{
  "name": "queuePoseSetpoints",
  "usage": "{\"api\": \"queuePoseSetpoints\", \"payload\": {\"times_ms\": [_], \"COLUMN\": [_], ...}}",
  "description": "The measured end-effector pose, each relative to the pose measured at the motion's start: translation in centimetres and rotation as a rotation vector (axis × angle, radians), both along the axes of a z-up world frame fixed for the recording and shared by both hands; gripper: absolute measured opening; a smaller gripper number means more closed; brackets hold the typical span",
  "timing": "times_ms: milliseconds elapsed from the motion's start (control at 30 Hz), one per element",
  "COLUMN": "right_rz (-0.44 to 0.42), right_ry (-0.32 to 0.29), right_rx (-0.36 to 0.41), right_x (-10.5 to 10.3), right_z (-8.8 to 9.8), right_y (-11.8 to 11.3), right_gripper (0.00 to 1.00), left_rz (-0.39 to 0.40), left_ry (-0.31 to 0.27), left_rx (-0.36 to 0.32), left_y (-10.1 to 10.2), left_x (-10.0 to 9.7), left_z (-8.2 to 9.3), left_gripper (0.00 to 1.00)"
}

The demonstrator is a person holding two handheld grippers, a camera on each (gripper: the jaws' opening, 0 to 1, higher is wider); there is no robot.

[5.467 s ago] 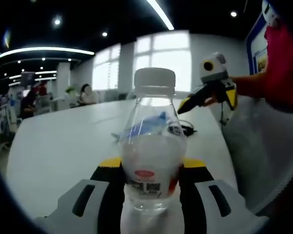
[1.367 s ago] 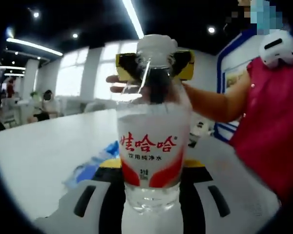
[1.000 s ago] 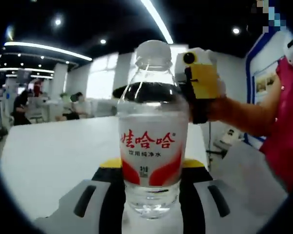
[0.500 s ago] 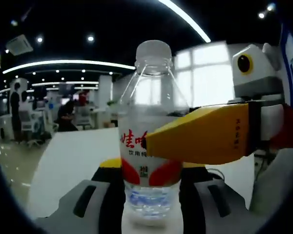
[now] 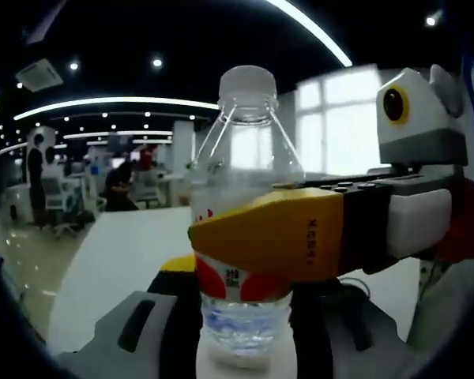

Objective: Arrange the tabletop items into an orderly group along one side of the table until the central work area is clear of visible clutter.

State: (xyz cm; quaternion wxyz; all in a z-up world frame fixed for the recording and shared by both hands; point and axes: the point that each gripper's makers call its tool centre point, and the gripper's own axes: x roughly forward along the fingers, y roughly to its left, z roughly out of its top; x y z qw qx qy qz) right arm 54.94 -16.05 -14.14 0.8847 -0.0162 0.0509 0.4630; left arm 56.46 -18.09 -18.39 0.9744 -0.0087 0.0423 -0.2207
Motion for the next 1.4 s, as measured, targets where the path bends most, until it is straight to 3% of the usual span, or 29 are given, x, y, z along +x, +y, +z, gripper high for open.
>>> {"api": "queuePoseSetpoints", "payload": {"times_ms": [200, 333, 500, 600, 700, 900, 1067, 1167, 1300, 1367, 1400], "right_rz": [0.054, 0.095, 0.166, 0.257, 0.341, 0.531, 0.632, 0.697, 0.727, 0.750, 0.753], "right_ry": [0.000, 0.029, 0.080, 0.082, 0.089, 0.049, 0.032, 0.035, 0.021, 0.015, 0.011], "right_rx": [0.001, 0.010, 0.031, 0.028, 0.034, 0.017, 0.072, 0.078, 0.068, 0.040, 0.038], "right_x": [-0.4, -0.5, -1.0, -2.0, -3.2, -6.6, -8.6, -9.7, -10.0, -10.3, -10.3], "right_z": [0.4, 0.8, 1.2, 2.0, 2.7, 3.7, 5.4, 5.7, 5.7, 5.1, 4.9], "right_y": [-0.2, -0.6, -1.2, -1.7, -1.9, -1.7, -0.6, 0.0, 0.9, 1.6, 1.8], "right_gripper": [0.36, 0.35, 0.34, 0.34, 0.34, 0.35, 0.35, 0.35, 0.35, 0.35, 0.35], "left_rz": [-0.015, -0.072, -0.232, -0.407, -0.536, -0.771, -0.837, -0.894, -0.928, -0.944, -0.932], "left_ry": [-0.011, -0.020, -0.005, -0.007, -0.004, 0.076, 0.099, 0.060, 0.079, 0.092, 0.068], "left_rx": [0.040, 0.064, 0.070, 0.119, 0.095, 0.002, -0.029, -0.129, -0.067, -0.001, 0.039], "left_y": [-0.1, -0.6, -1.7, -2.4, -2.4, -1.9, -2.0, -1.9, -1.7, -1.4, -1.2], "left_x": [-0.3, -0.8, -2.2, -4.0, -5.5, -8.4, -9.3, -10.0, -10.8, -11.2, -11.0], "left_z": [0.3, 0.7, 1.1, 1.6, 2.4, 3.5, 4.1, 6.2, 5.6, 4.8, 4.5], "left_gripper": [0.42, 0.43, 0.43, 0.44, 0.44, 0.41, 0.48, 0.40, 0.39, 0.39, 0.39]}}
